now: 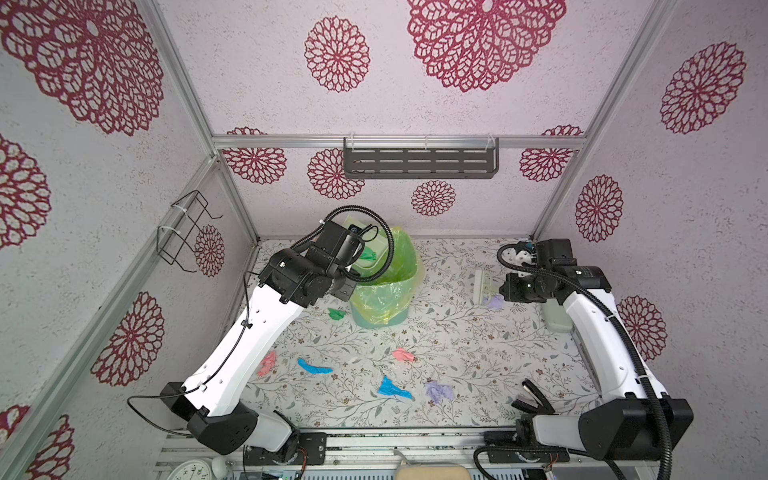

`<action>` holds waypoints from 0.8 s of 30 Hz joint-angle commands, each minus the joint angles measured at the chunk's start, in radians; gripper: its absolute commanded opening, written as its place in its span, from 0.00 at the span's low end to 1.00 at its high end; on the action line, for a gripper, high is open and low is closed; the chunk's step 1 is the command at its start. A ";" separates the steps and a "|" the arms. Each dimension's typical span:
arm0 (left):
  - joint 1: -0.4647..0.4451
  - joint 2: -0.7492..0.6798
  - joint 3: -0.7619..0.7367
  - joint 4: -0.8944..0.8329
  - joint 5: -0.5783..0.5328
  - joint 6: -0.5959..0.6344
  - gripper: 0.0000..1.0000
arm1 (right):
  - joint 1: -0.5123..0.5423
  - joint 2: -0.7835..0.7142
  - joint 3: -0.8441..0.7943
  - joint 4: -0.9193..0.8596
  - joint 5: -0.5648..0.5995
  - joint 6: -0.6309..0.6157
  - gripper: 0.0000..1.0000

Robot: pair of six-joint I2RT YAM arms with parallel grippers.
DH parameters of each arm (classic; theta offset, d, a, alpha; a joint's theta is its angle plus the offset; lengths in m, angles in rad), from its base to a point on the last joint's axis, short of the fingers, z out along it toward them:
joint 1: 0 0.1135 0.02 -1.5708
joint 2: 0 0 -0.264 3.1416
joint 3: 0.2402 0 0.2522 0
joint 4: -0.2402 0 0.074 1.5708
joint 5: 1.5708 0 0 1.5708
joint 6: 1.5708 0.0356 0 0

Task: Sweep away the paper scraps from the table
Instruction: 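Tip the dustpan over the bin with the left gripper to drop the green scrap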

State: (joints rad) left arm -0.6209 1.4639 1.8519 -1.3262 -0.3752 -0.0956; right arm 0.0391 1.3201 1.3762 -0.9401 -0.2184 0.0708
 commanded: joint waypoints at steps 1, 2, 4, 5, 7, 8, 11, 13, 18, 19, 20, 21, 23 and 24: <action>0.016 0.002 0.012 -0.038 -0.072 0.042 0.14 | -0.008 0.000 0.043 0.001 -0.020 -0.011 0.00; 0.016 0.010 0.019 -0.048 -0.086 0.049 0.14 | -0.008 0.001 0.044 0.001 -0.022 -0.010 0.00; 0.016 0.035 0.036 -0.068 -0.119 0.070 0.14 | -0.008 0.004 0.046 0.001 -0.024 -0.010 0.00; 0.016 0.047 0.043 -0.078 -0.138 0.079 0.14 | -0.008 0.004 0.046 0.001 -0.025 -0.012 0.00; 0.016 0.078 0.063 -0.103 -0.182 0.096 0.14 | -0.008 0.008 0.046 0.001 -0.027 -0.012 0.00; 0.016 0.088 0.072 -0.111 -0.199 0.102 0.14 | -0.009 0.008 0.047 0.001 -0.028 -0.012 0.00; 0.014 0.116 0.103 -0.121 -0.234 0.134 0.14 | -0.008 0.009 0.042 0.004 -0.027 -0.012 0.00; 0.011 0.127 0.113 -0.115 -0.262 0.155 0.14 | -0.008 0.011 0.038 0.004 -0.029 -0.012 0.00; -0.003 0.153 0.108 -0.102 -0.334 0.190 0.14 | -0.008 0.017 0.038 0.007 -0.033 -0.012 0.00; -0.009 0.158 0.106 -0.102 -0.342 0.192 0.14 | -0.008 0.019 0.038 0.007 -0.035 -0.012 0.00; -0.014 0.163 0.108 -0.105 -0.349 0.193 0.14 | -0.008 0.020 0.040 0.007 -0.036 -0.012 0.00; -0.025 0.169 0.107 -0.104 -0.360 0.196 0.13 | -0.008 0.022 0.041 0.007 -0.036 -0.012 0.00; -0.051 0.181 0.107 -0.104 -0.390 0.203 0.13 | -0.008 0.024 0.041 0.009 -0.039 -0.011 0.00; -0.067 0.186 0.105 -0.102 -0.408 0.210 0.13 | -0.008 0.025 0.039 0.010 -0.040 -0.012 0.00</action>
State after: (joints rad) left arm -0.6525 1.6306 1.9411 -1.4338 -0.7174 0.0868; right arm 0.0387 1.3441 1.3788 -0.9398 -0.2409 0.0700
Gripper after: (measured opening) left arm 0.201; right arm 0.097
